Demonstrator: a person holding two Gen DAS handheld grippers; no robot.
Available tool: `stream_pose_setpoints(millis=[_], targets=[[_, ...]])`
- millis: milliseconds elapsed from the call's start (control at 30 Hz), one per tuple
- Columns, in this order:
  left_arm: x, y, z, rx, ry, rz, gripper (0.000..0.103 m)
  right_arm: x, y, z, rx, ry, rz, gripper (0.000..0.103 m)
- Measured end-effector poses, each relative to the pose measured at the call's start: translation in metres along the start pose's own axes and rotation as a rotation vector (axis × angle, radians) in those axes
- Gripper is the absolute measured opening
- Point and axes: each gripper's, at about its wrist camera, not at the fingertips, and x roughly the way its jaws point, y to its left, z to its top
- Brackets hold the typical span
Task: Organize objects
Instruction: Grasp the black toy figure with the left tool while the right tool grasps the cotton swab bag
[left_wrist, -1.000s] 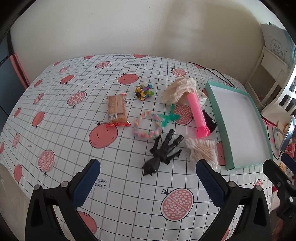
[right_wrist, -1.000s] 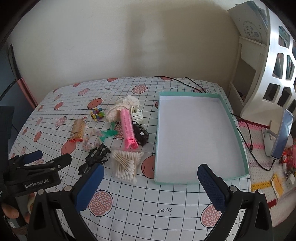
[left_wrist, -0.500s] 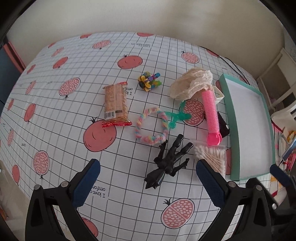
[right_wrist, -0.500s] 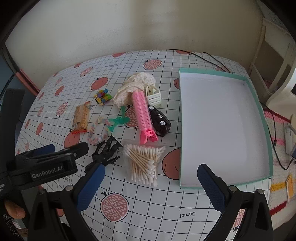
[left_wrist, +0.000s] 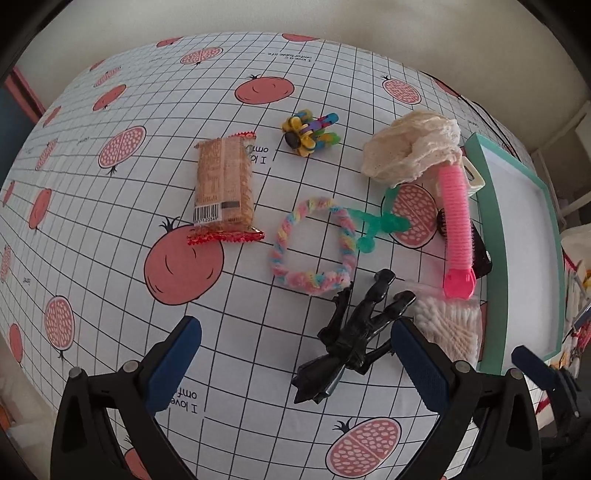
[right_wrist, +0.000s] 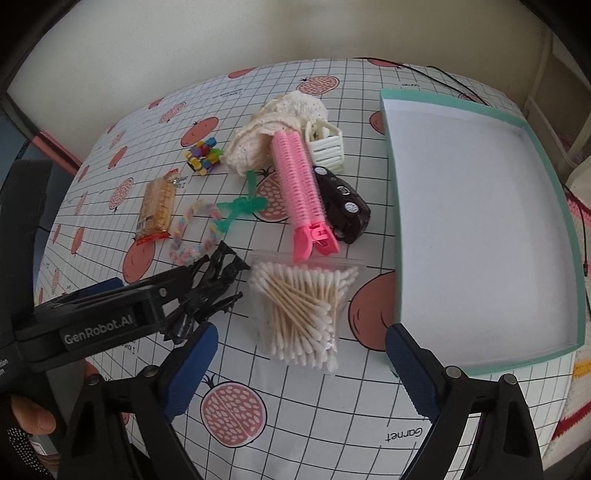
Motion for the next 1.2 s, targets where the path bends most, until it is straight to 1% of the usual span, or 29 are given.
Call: stream_pose_setpoints(millis=[100,167,267,400,467,567,800,1067,1200], targets=[[0.002,-0.003,-0.003,-0.001,0.01,-0.016,0.102,0.003,0.003,-0.001,-0.009,0.009,0.002,0.093],[0.002,-0.005,-0.005,0.004,0.014,-0.013,0.098,0.007,0.003,-0.002,-0.007,0.014,0.004,0.091],[0.003,-0.004,-0.006,-0.01,0.011,-0.003,0.098,0.012,0.003,-0.001,0.0,0.021,0.008,0.088],[0.003,-0.003,-0.007,-0.032,0.011,-0.013,0.096,0.02,0.004,-0.002,-0.008,0.038,-0.016,0.085],[0.003,-0.004,-0.008,-0.032,0.01,-0.018,0.093,0.025,0.004,-0.002,-0.006,0.05,-0.018,0.083],[0.003,-0.009,-0.01,-0.022,0.012,-0.018,0.093,0.03,0.005,0.0,-0.001,0.059,-0.019,0.081],[0.001,-0.023,-0.013,-0.002,0.008,-0.026,0.092,0.035,0.002,0.003,0.025,0.068,-0.03,0.08],[0.008,-0.034,-0.017,0.004,0.034,-0.019,0.088,0.04,-0.002,0.005,0.048,0.083,-0.035,0.08],[0.011,-0.04,-0.019,0.004,0.044,-0.019,0.088,0.042,-0.006,0.006,0.059,0.088,-0.034,0.08]])
